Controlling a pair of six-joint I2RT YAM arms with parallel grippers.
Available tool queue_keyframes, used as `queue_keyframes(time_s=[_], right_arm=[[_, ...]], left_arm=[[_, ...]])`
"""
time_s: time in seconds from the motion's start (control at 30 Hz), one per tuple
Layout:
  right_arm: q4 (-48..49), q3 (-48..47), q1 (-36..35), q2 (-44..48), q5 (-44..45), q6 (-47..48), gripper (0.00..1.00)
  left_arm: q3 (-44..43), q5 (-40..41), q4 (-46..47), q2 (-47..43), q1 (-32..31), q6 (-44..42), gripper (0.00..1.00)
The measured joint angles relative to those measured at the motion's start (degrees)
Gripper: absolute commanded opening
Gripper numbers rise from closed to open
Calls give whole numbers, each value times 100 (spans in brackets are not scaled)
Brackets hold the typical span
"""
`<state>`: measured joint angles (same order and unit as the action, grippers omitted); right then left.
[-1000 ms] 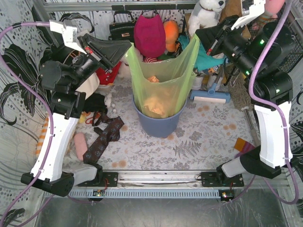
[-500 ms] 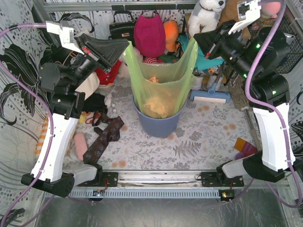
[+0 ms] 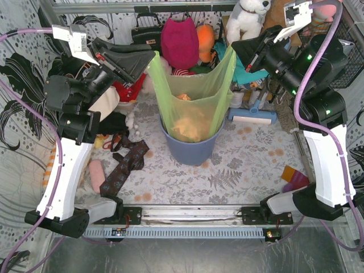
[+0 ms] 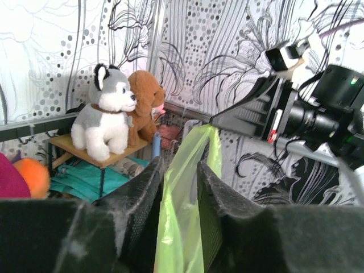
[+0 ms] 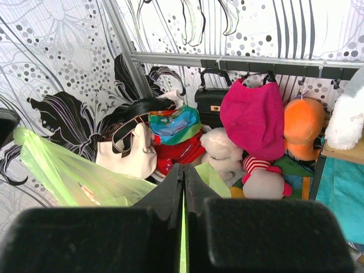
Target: Tie the trash bag
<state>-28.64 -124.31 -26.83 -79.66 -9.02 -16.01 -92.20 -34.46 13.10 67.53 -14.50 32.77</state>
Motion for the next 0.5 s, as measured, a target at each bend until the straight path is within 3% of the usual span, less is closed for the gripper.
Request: queue_keyframes(time_s=[0.1,0.37,0.5], right_arm=[[0,0,0,2,-11,0,0],[7,11,0,2,-44,-2,0],[46,83,0,7,-70,-4,0]], left_arm=[[-223,28,-190,9,4,-7,64],[-1934,-26,-713,428,-79,208,65],[-2780,208,-1196,835,-929,31,66]])
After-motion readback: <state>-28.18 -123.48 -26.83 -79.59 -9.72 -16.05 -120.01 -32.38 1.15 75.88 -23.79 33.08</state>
